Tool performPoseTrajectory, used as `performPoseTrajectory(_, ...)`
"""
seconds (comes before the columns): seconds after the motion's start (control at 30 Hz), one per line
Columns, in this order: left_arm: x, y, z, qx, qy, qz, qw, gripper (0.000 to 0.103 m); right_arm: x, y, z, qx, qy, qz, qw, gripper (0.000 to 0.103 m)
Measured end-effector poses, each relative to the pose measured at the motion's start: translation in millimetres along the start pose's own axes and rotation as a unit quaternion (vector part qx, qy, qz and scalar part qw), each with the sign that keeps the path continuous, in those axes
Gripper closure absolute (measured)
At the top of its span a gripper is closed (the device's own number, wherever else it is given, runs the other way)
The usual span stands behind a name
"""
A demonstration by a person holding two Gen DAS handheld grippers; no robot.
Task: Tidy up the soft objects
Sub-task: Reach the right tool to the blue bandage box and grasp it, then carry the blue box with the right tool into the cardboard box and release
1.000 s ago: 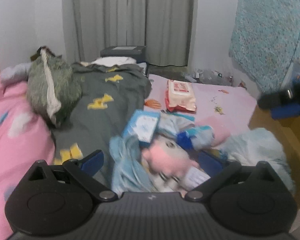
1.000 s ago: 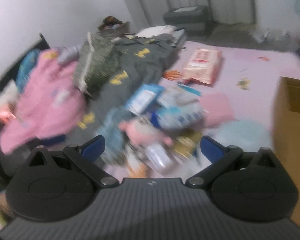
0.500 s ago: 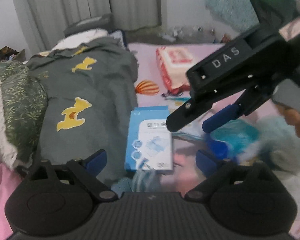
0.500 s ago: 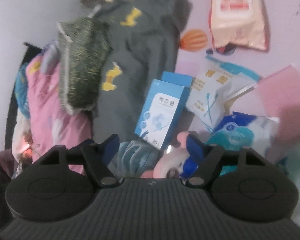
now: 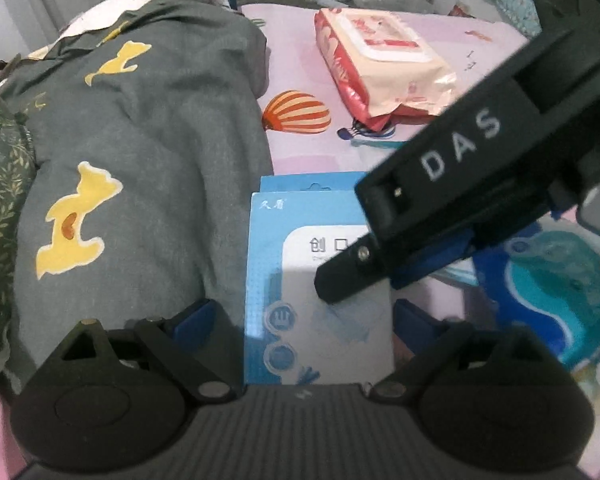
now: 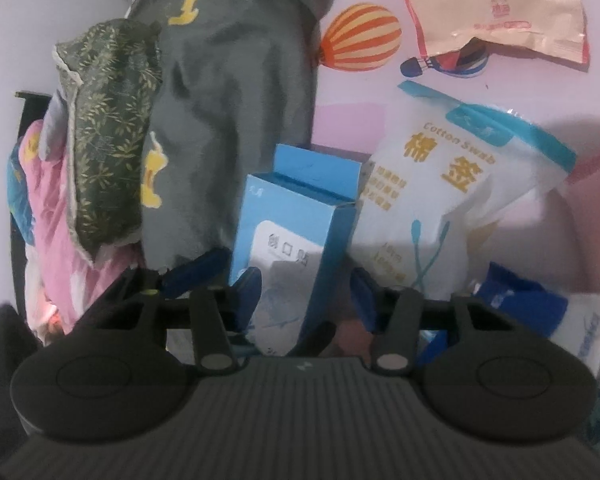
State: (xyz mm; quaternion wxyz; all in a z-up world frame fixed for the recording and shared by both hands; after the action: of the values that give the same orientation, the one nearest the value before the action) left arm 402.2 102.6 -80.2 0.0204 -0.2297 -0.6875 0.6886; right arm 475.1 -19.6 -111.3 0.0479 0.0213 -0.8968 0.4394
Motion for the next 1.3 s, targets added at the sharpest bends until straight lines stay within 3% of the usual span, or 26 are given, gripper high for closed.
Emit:
performPoseTrajectory(0.3,-9.9,2.7,3.1,-0.003,-0.013,-0.002,0.9999,0.01,-8.3,7.7,-5.2,-0.024,-0.007,0.004,1.0,0.065)
performPoseTrajectory(0.47,-11.4,-4.1,2.0,-0.013,-0.028,0.009,0.9995,0.029,-8.6,0.3,-8.4,-0.05,-0.01,0.013,0.999,0.074)
performPoseTrajectory(0.6,-12.9,-17.5,-7.8,0.015,-0.057,0.016,0.9981,0.035,-10.7,-8.2,-18.0,-0.062,-0.019,0.018,0.998,0.082)
performPoseTrajectory(0.8,-10.2,-31.6,-12.6,0.011,-0.069,0.027,0.9972,0.035,-9.8,-16.7,-35.2,-0.065,-0.042,0.034,0.996,0.084)
performPoseTrajectory(0.97,-5.2,-22.0,-16.7,0.02,-0.069,0.017,0.9973,0.026,-8.4,-7.7,-32.8,-0.042,-0.054,0.035,0.997,0.084)
performPoseTrajectory(1.1,-6.1,-19.1,-23.5,0.055,-0.079,0.008,0.9953,0.014,-10.9,-11.7,-28.8,-0.062,-0.078,0.029,0.995,0.084)
performPoseTrajectory(1.3,-13.2,-27.0,-35.8,0.105,-0.118,0.011,0.9874,0.014,-15.9,-29.6,-25.8,-0.109,-0.092,0.023,0.99,0.085)
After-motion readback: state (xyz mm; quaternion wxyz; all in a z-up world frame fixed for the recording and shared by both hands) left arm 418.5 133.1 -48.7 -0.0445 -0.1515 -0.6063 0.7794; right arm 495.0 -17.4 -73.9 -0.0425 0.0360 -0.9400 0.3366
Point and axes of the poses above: each gripper's, at about its wrist camera, not at the fingertips, and y roughly the way its jaws point, z to its right, x to its underside, the point moved 2 cm from there along y, roughly the way its jaws point, and after that the axes turned 6 degrees about -z, right-handed, at the moved point
